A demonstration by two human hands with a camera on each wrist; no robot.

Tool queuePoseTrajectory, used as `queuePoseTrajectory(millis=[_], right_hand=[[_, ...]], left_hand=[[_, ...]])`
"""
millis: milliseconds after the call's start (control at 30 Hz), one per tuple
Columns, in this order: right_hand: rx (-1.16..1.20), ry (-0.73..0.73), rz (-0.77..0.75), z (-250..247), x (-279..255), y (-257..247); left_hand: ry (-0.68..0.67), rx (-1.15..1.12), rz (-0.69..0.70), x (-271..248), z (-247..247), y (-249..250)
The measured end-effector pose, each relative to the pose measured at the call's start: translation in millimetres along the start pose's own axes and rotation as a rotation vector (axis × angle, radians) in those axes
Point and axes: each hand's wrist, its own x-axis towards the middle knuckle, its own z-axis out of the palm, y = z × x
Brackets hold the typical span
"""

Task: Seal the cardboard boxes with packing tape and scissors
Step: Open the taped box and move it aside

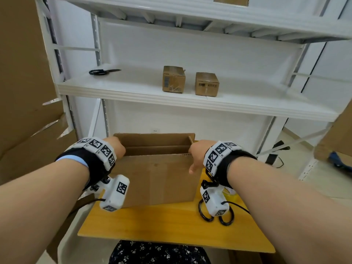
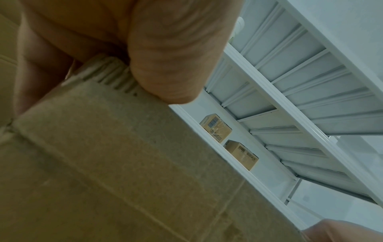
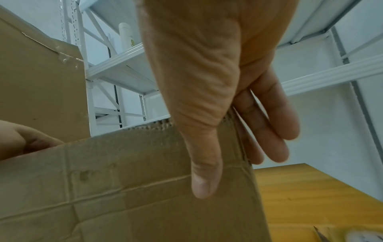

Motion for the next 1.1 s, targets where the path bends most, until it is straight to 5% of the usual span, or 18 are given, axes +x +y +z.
queuePoseTrajectory(millis=[333, 633, 867, 1100], right_hand=[[0.069, 0.176, -0.049, -32.1, -59.6, 16.5], [0.062, 0.465, 0.236, -48.0, -123.8, 113.0], [0.125, 0.392, 0.519, 22.1, -185.7, 205.1], [0.194, 0.196, 0.785, 126.2, -238.3, 283.2]], left_hand=[[0.174, -0.198, 0.084, -22.2, -34.4, 14.0], [0.389, -0.645, 0.441, -50.8, -70.7, 107.1], [0.196, -0.681, 0.763, -92.5, -28.3, 228.5], [-0.094, -0.696, 0.788, -156.3, 65.2, 333.7]])
